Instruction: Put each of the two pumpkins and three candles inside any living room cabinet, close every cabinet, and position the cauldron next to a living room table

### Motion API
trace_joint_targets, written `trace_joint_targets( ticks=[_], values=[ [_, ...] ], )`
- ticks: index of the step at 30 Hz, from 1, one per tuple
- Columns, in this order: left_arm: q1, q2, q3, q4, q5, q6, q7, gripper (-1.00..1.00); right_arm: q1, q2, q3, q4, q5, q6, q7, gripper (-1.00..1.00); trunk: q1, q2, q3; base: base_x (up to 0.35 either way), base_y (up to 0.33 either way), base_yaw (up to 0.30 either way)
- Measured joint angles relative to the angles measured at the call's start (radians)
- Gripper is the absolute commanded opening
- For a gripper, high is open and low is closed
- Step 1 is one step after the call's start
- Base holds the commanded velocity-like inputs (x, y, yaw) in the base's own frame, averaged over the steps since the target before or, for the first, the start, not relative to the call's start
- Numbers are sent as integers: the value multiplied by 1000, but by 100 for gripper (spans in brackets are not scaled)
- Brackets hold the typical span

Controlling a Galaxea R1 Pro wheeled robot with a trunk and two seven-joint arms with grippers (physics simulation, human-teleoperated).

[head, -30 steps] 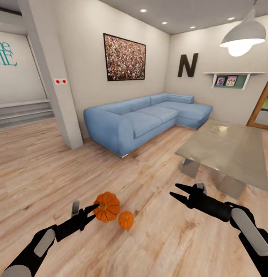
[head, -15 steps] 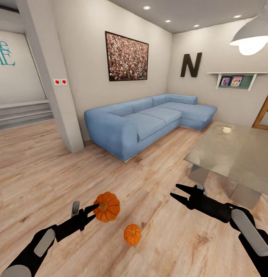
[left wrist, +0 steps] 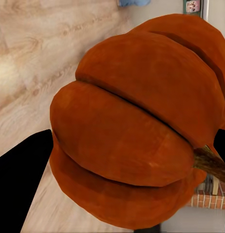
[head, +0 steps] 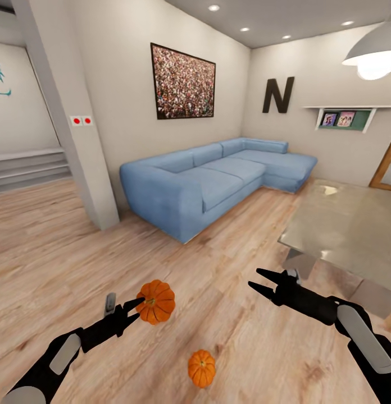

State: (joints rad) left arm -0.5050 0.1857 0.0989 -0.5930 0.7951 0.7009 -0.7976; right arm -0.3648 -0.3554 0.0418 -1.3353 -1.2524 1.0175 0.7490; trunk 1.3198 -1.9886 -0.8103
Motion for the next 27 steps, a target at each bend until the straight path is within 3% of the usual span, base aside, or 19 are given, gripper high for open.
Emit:
trace_joint_targets(
  ticks=[8, 27],
  values=[
    [0, 0, -1, 0, 1, 0, -1, -100, 0, 0, 0, 0, 0, 0, 0, 100, 0, 0, 3, 268, 179, -95],
    [0, -1, 0, 0, 9, 4, -1, -100, 0, 0, 0, -1, 0, 0, -2, 100, 0, 0, 4, 162, 153, -9]
  ],
)
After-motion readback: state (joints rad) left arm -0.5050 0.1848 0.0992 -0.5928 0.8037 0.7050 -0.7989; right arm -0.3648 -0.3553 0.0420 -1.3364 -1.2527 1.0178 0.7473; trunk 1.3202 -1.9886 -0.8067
